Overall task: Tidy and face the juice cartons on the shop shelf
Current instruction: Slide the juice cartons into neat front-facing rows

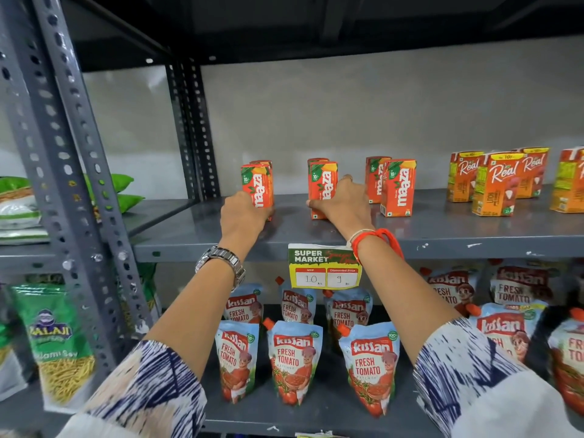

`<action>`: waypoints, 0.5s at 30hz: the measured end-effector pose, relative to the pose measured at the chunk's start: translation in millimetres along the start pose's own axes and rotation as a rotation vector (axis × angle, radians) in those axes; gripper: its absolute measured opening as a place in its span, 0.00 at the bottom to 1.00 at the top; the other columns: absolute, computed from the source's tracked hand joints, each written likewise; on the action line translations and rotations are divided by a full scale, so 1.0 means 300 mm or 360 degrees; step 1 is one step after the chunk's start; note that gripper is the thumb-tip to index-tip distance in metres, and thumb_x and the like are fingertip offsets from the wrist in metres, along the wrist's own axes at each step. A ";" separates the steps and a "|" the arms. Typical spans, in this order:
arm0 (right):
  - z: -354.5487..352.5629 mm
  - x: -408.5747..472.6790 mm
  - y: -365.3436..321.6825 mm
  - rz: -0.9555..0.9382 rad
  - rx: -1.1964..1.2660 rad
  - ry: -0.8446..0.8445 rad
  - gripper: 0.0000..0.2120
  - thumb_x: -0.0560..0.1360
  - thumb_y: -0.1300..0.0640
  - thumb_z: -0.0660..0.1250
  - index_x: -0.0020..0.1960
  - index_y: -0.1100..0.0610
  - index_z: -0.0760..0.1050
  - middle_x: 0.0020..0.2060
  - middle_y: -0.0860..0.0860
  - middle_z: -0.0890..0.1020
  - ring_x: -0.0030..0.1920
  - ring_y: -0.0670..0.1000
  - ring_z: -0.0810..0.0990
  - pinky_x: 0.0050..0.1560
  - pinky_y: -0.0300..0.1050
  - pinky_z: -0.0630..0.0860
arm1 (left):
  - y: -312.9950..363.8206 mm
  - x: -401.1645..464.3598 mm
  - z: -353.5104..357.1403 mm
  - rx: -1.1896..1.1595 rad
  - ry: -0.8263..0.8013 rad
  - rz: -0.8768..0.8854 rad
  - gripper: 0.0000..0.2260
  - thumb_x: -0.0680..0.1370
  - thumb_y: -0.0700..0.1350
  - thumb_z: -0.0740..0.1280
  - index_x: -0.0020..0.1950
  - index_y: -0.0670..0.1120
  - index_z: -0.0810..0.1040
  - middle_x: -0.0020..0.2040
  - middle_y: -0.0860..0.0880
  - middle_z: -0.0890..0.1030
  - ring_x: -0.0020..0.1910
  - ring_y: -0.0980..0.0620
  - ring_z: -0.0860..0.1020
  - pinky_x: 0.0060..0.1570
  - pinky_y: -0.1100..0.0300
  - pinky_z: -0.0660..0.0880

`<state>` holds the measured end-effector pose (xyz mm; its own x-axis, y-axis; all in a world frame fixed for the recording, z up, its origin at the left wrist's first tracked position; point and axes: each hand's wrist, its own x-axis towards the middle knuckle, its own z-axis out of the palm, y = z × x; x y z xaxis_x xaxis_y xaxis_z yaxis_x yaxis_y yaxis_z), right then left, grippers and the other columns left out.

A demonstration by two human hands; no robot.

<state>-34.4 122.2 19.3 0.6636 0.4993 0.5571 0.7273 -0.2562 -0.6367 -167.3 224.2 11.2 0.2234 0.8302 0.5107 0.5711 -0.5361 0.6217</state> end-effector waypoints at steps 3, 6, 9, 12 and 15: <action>-0.004 -0.003 -0.004 -0.0004 -0.0002 0.0008 0.32 0.66 0.45 0.75 0.60 0.62 0.68 0.56 0.59 0.79 0.56 0.59 0.80 0.50 0.48 0.77 | 0.002 -0.005 -0.003 -0.0003 0.0004 -0.0004 0.26 0.70 0.54 0.72 0.60 0.38 0.74 0.56 0.40 0.79 0.54 0.43 0.79 0.44 0.58 0.71; -0.004 -0.006 -0.006 -0.0001 -0.0012 -0.0001 0.32 0.66 0.45 0.75 0.61 0.62 0.68 0.56 0.59 0.79 0.56 0.59 0.80 0.50 0.48 0.77 | 0.003 -0.008 -0.005 0.0000 -0.0009 -0.0013 0.26 0.71 0.54 0.71 0.60 0.38 0.74 0.57 0.40 0.79 0.55 0.43 0.78 0.45 0.58 0.71; -0.004 -0.010 -0.008 -0.0002 -0.0017 -0.0006 0.32 0.66 0.45 0.75 0.61 0.62 0.68 0.56 0.59 0.79 0.56 0.59 0.80 0.51 0.49 0.77 | 0.006 -0.012 -0.007 0.0008 -0.0011 -0.0023 0.25 0.71 0.53 0.71 0.61 0.37 0.73 0.58 0.40 0.78 0.56 0.42 0.78 0.47 0.56 0.73; -0.006 -0.014 -0.010 0.0007 -0.0021 -0.0017 0.33 0.66 0.44 0.75 0.61 0.62 0.68 0.56 0.59 0.79 0.57 0.59 0.80 0.51 0.49 0.77 | 0.008 -0.016 -0.010 0.0020 -0.0015 -0.0036 0.27 0.71 0.53 0.71 0.61 0.37 0.73 0.58 0.40 0.78 0.56 0.42 0.78 0.48 0.55 0.73; -0.022 -0.018 -0.002 0.0034 0.0024 -0.0029 0.35 0.63 0.41 0.75 0.60 0.62 0.68 0.55 0.59 0.79 0.56 0.59 0.79 0.50 0.50 0.76 | 0.010 -0.016 -0.010 -0.0018 -0.0029 -0.0083 0.31 0.69 0.55 0.73 0.63 0.38 0.70 0.59 0.40 0.77 0.56 0.42 0.77 0.49 0.54 0.74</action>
<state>-37.4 114.2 20.1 0.6753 0.5092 0.5336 0.7103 -0.2543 -0.6563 -169.0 218.1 12.3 0.2077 0.8597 0.4666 0.5737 -0.4934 0.6538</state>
